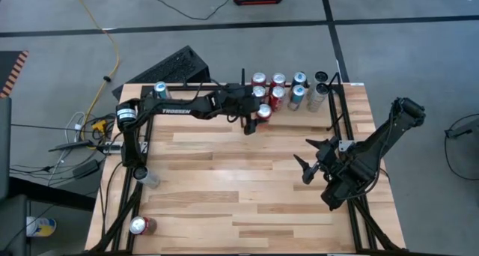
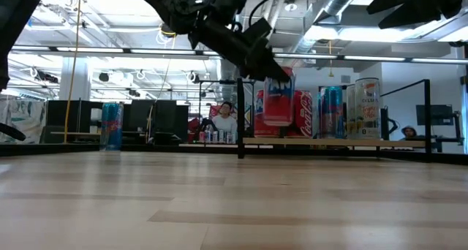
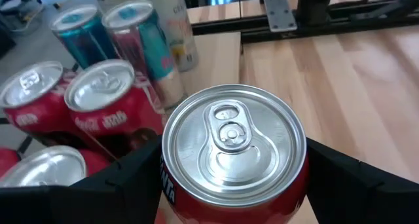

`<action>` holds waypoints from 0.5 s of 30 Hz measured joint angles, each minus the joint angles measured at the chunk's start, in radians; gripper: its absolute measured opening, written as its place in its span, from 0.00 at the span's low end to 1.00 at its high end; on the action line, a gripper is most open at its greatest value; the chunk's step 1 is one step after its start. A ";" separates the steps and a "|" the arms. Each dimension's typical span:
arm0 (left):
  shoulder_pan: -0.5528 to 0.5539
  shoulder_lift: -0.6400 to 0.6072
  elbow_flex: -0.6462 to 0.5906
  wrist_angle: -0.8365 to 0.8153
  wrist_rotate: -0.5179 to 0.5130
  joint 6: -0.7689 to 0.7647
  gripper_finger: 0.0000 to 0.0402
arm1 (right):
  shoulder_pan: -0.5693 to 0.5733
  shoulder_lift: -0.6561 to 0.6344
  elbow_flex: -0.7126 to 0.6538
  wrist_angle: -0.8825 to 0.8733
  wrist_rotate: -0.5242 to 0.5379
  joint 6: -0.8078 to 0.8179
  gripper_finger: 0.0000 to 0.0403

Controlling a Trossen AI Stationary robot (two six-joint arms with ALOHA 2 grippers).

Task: Place canned beverage on shelf
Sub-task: Put the orange soda can on the shelf aligned with the other soda cans

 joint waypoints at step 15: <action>0.000 0.005 -0.012 -0.013 -0.113 0.005 0.70 | -0.058 0.000 0.000 0.000 -0.028 0.002 0.91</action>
